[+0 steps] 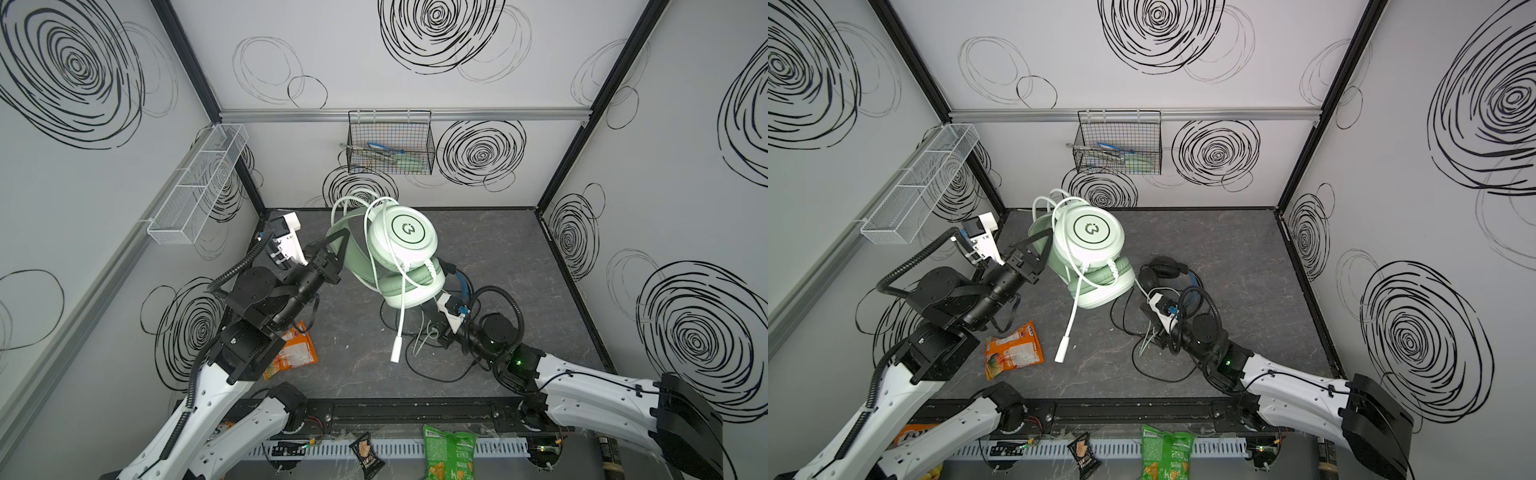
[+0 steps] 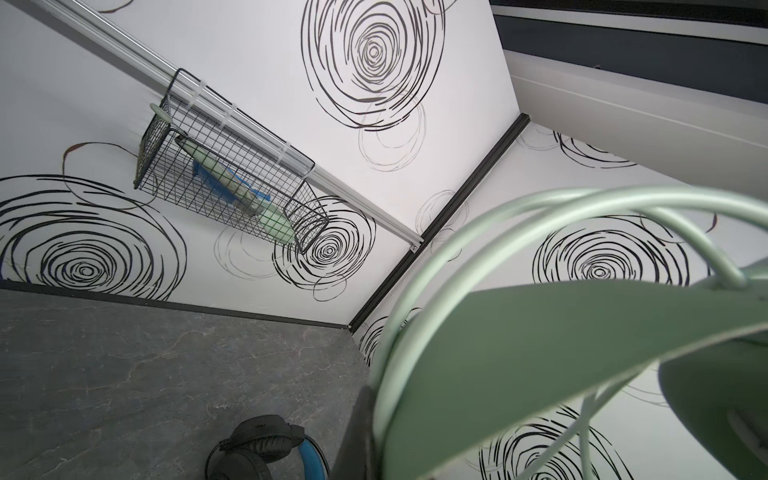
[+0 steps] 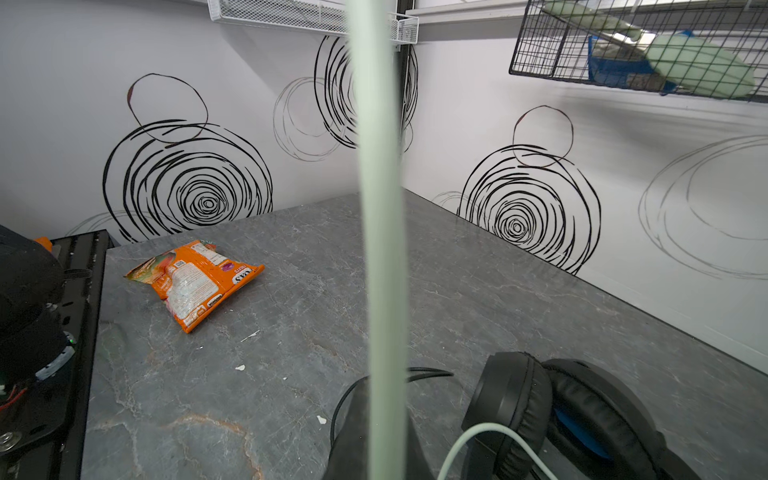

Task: Wrap the headphones

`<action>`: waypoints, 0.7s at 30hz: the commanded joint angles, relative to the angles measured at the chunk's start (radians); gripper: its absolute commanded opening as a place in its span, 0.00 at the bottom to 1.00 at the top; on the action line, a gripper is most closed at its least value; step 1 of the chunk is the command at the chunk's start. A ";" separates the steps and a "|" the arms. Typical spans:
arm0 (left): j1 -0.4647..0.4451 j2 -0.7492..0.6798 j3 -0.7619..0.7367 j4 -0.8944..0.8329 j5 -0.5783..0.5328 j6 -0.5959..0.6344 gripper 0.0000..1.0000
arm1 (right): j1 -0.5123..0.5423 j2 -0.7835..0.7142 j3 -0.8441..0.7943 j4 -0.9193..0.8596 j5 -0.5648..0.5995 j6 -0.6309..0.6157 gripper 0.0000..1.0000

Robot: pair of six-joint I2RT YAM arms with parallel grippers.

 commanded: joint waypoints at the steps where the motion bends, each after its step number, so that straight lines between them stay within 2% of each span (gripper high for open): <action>1: 0.009 -0.012 0.026 0.147 -0.084 -0.092 0.00 | -0.005 0.012 0.000 0.019 -0.004 0.037 0.04; 8: 0.016 -0.004 0.020 0.137 -0.151 -0.113 0.00 | 0.020 0.060 0.010 0.012 0.019 0.056 0.00; 16: 0.020 0.032 0.023 0.138 -0.203 -0.130 0.00 | 0.149 0.186 0.088 -0.019 0.181 0.044 0.00; 21: 0.023 0.066 0.025 0.117 -0.280 -0.126 0.00 | 0.202 0.243 0.121 -0.028 0.228 0.048 0.00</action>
